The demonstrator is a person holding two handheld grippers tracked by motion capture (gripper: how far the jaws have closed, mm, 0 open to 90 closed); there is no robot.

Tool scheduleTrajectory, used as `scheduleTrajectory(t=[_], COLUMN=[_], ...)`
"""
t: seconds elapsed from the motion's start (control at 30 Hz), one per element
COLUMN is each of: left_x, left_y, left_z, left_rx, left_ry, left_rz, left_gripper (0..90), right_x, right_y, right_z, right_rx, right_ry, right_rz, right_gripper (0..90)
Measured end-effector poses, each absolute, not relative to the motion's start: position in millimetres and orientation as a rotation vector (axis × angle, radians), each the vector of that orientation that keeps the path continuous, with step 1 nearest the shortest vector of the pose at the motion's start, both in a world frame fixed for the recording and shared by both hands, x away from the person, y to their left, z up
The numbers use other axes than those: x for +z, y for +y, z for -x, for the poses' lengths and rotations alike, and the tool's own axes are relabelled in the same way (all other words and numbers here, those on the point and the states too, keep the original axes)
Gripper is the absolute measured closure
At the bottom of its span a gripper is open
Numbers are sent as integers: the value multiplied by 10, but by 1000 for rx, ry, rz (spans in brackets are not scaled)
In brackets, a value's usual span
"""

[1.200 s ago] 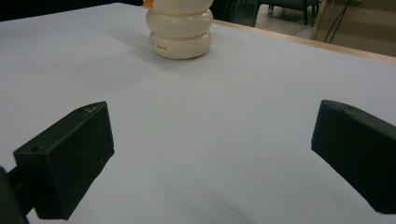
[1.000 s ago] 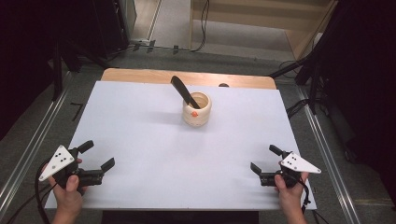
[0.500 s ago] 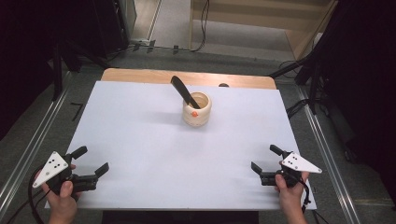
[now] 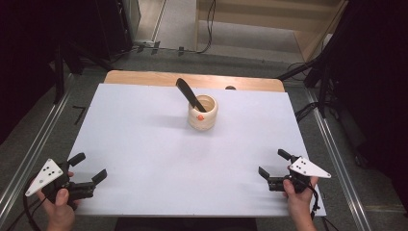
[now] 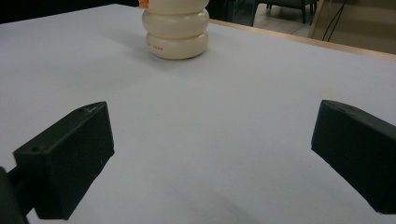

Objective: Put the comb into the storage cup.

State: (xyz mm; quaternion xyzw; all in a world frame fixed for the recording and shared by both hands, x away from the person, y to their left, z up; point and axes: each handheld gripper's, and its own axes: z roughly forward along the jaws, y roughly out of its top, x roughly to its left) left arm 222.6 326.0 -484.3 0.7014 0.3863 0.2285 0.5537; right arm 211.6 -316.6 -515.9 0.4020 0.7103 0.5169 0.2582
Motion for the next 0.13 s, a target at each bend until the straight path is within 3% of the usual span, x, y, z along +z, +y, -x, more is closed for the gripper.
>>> scheduleTrajectory(t=[0.13], left_x=[-4846], left_y=[3260], left_z=[-2230], left_rx=[543], left_ry=[916], left_rz=[-1662], left_gripper=[0], right_x=[-5158], right_y=[-3166], right_z=[-2118], right_rx=[1400], right_ry=[1925], right_rz=[-1096], right_gripper=[0])
